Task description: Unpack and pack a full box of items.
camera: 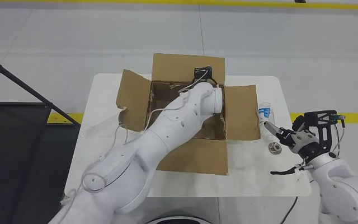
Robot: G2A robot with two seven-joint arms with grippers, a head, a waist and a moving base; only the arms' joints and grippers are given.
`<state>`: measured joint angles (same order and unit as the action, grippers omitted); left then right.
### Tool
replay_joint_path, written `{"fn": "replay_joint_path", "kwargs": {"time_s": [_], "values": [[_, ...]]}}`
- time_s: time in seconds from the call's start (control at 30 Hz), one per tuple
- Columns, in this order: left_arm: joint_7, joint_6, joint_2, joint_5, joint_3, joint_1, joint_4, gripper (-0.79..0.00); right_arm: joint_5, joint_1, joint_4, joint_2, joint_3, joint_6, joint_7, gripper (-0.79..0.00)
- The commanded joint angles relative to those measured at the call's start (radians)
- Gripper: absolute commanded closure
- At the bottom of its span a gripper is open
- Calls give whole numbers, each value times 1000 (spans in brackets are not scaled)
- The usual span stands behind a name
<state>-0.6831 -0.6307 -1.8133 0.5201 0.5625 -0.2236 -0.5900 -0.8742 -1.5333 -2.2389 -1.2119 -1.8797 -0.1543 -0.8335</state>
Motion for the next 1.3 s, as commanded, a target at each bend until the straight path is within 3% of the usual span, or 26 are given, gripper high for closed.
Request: {"fn": "replay_joint_path", "kwargs": {"time_s": [0.0,0.17,0.27,0.63,0.87,0.93,1.07,1.17,1.23,1.27], "values": [[2,-4,17,12,22,-15,-43,-650,0,0,0,0,0,0,0,-785],[2,-16,66,76,74,-75,-160,-600,0,0,0,0,0,0,0,-785],[11,-23,99,121,111,-130,-244,-526,0,0,0,0,0,0,0,-785],[-33,0,204,284,273,-339,-567,-502,0,0,0,0,0,0,0,-785],[-201,109,228,311,312,-351,-559,-597,0,0,0,0,0,0,0,-785],[-266,139,226,295,310,-333,-539,-674,0,0,0,0,0,0,0,-785],[-320,161,218,282,300,-289,-475,-588,0,0,0,0,0,0,0,-785],[-336,168,205,278,278,-258,-431,-591,0,0,0,0,0,0,0,-785],[-332,167,195,267,266,-240,-400,-443,0,0,0,0,0,0,0,-785],[-331,169,189,258,260,-231,-383,-431,0,0,0,0,0,0,0,-785]]}}
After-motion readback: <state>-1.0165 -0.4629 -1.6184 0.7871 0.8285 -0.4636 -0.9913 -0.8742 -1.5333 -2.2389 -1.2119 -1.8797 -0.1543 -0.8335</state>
